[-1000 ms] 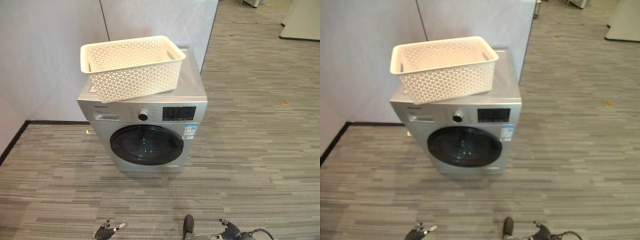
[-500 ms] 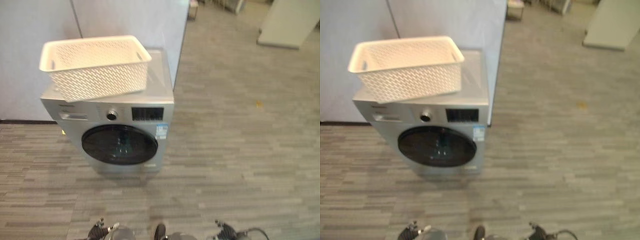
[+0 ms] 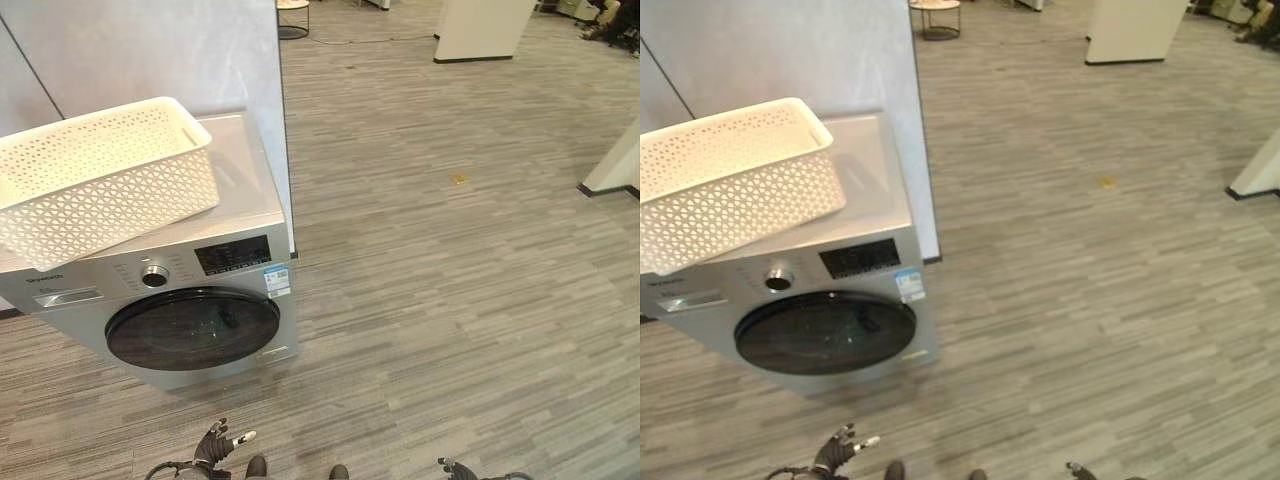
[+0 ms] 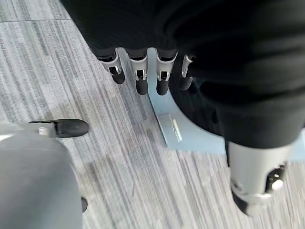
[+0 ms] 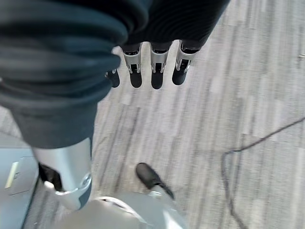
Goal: Grab the laundry basket,head to the washer,open it,put in the laundry and shut it.
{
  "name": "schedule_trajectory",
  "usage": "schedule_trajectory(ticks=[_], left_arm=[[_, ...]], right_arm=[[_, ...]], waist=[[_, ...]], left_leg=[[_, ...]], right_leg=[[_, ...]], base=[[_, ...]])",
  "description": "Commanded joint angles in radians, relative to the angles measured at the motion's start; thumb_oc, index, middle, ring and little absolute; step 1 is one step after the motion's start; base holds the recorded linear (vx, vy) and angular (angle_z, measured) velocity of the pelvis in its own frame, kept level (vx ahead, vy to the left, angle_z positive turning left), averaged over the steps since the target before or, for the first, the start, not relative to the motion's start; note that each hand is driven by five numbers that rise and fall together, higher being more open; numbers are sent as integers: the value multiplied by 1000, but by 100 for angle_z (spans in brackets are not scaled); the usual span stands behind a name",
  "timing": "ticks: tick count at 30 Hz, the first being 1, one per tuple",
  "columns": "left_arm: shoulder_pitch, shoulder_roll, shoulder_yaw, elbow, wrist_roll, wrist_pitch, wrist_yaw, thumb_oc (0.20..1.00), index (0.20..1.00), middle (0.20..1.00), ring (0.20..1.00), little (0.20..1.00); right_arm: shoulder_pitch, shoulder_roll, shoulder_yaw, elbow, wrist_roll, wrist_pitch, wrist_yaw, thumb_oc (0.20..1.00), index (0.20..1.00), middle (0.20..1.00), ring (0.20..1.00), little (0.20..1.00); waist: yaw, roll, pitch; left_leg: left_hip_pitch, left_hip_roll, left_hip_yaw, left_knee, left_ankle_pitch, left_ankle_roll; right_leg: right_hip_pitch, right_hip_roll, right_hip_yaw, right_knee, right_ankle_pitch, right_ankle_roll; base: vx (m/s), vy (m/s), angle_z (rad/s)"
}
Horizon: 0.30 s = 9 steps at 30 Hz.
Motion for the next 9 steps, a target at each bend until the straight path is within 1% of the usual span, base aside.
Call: schedule_trajectory(ticks=[1,4,5,6,8,9], left_arm=[[-31,33,-23,27,25,-19,3,1000,1000,1000,1000,1000],[-32,30,-23,38,30,-16,2,1000,1000,1000,1000,1000],[-34,21,-25,45,34,-14,0,1000,1000,1000,1000,1000],[-35,21,-25,45,34,-14,0,1000,1000,1000,1000,1000],[-36,7,-32,52,33,-15,-1,1000,1000,1000,1000,1000],[-35,-8,-42,50,23,-11,-12,1000,1000,1000,1000,1000]], right_arm=[[-41,26,-18,20,5,-17,-9,1000,1000,1000,1000,1000],[-34,31,-14,29,-2,-13,-6,1000,1000,1000,1000,1000],[-29,37,-22,73,-6,-9,-9,1000,1000,1000,1000,1000],[-29,37,-22,73,-6,-10,-9,1000,1000,1000,1000,1000],[-27,35,-35,118,-14,-4,-15,1000,1000,1000,1000,1000],[-23,29,-48,146,-21,0,-19,1000,1000,1000,1000,1000]], waist=[[34,-39,-16],[36,-38,-19],[37,-32,-20],[37,-32,-20],[38,-22,-23],[39,-10,-25]], left_leg=[[3,-49,-1,4,-45,52],[2,-55,-5,4,-48,53],[1,-58,-9,4,-49,55],[1,-58,-9,4,-49,55],[0,-62,-15,4,-51,56],[0,-66,-18,4,-51,57]], right_leg=[[0,-186,94,-1,-51,185],[3,-193,86,-1,-50,189],[4,-196,78,-1,-51,191],[4,-196,78,-1,-51,191],[7,-203,70,-1,-50,194],[9,-209,60,-1,-50,196]], base=[[16,30,12],[22,36,12],[10,33,9],[12,48,7],[13,68,3],[16,105,1]])
